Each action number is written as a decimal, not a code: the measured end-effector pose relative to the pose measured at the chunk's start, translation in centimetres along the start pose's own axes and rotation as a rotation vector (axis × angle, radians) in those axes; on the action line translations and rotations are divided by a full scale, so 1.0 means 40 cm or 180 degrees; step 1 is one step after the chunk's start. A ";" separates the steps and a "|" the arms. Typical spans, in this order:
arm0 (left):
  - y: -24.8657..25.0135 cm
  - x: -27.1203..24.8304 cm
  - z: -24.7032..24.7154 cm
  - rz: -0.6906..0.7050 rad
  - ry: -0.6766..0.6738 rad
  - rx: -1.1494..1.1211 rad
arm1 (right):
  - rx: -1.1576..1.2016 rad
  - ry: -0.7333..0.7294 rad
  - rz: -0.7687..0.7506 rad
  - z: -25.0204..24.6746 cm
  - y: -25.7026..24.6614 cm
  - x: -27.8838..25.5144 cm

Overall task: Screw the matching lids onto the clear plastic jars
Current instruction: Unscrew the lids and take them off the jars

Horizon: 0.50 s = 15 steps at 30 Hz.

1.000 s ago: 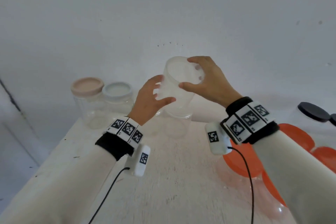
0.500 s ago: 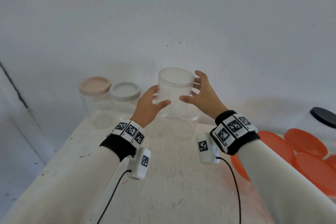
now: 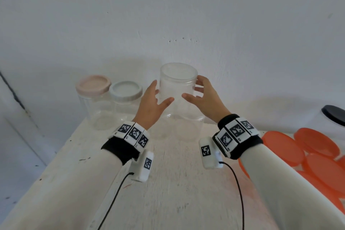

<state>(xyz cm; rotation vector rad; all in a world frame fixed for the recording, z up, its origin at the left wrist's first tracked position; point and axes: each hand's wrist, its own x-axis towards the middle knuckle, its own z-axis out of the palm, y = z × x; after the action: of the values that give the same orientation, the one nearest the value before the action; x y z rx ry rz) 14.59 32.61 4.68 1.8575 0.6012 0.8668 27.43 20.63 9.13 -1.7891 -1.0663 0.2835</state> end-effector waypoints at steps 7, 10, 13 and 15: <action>0.076 -0.118 0.029 0.1388 0.0479 0.0582 | -0.0224 0.0284 -0.0140 -0.056 0.013 -0.104; 0.103 -0.184 0.093 0.1769 -0.0135 0.0692 | -0.0448 0.0424 -0.0220 -0.102 0.031 -0.188; 0.108 -0.230 0.178 0.1870 -0.0954 0.0885 | -0.0793 0.0440 -0.0235 -0.156 0.060 -0.269; 0.100 -0.245 0.233 0.1944 -0.1283 0.1026 | -0.1129 0.0406 -0.0181 -0.194 0.082 -0.316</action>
<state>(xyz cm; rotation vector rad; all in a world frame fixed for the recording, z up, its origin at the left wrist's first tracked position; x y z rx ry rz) 15.84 18.70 2.68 2.4846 -0.1027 0.7625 26.52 5.65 6.76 -2.0544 -1.1249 -0.0600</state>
